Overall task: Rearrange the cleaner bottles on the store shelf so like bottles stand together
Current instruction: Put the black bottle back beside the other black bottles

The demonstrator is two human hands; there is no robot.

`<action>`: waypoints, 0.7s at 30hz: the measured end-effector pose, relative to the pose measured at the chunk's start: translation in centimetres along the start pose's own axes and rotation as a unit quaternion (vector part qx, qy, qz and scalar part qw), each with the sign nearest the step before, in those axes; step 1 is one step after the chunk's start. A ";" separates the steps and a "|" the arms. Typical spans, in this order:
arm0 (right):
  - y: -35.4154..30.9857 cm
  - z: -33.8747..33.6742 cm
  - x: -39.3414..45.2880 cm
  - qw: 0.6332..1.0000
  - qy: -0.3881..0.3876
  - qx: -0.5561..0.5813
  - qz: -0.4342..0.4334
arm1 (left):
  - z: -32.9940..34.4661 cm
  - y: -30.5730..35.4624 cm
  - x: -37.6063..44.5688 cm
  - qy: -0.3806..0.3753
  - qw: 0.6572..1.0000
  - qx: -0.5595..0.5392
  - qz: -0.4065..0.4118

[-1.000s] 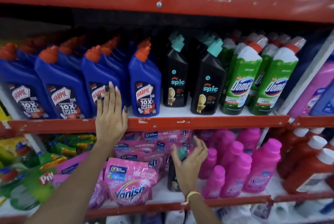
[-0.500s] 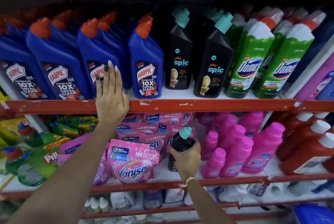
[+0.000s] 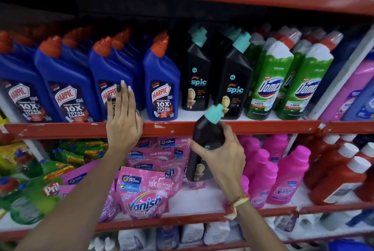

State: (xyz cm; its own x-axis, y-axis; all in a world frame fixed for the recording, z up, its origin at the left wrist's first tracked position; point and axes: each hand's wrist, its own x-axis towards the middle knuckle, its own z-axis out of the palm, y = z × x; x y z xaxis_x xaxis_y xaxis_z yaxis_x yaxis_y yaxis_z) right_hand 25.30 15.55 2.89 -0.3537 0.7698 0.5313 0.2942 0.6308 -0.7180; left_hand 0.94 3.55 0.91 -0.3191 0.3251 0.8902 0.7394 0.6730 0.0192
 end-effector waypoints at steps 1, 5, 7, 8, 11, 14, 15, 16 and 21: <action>-1.0 -0.6 0.8 1.000 0.013 0.005 -0.013 | 0.0 0.0 0.1 0.002 1.000 -0.001 0.001; -4.8 -2.4 3.9 0.997 0.060 0.012 -0.051 | -0.1 0.1 -0.1 0.002 1.000 -0.012 0.007; -6.4 -2.7 5.6 0.994 0.080 0.025 -0.066 | -0.2 0.1 -0.1 0.000 1.000 -0.013 0.006; -7.2 -2.7 6.5 0.993 0.090 0.032 -0.074 | -0.2 0.1 0.0 -0.001 1.000 -0.012 0.005; -8.9 -2.1 9.0 0.991 0.101 0.036 -0.076 | -0.3 0.2 0.0 -0.001 1.000 -0.015 0.005; -9.5 -0.8 10.7 0.991 0.103 0.035 -0.075 | -0.3 0.2 0.0 0.007 1.000 -0.011 0.007; -9.5 -0.3 11.2 0.991 0.101 0.035 -0.078 | -0.3 0.2 0.1 0.009 1.000 -0.009 0.007; -9.5 0.1 11.5 0.992 0.096 0.033 -0.080 | -0.3 0.2 0.0 0.010 1.000 -0.008 0.006; -9.1 2.5 12.5 0.993 0.084 0.002 -0.081 | -0.2 0.2 0.1 0.013 1.000 -0.001 0.004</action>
State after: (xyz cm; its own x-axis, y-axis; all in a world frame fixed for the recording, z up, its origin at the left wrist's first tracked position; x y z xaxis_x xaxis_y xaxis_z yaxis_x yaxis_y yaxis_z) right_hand 16.00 19.18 14.90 -0.2427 0.6639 0.7074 0.2418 0.7476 -0.6186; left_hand 1.21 3.57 1.12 -0.2975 0.3135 0.9018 0.7433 0.6688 0.0127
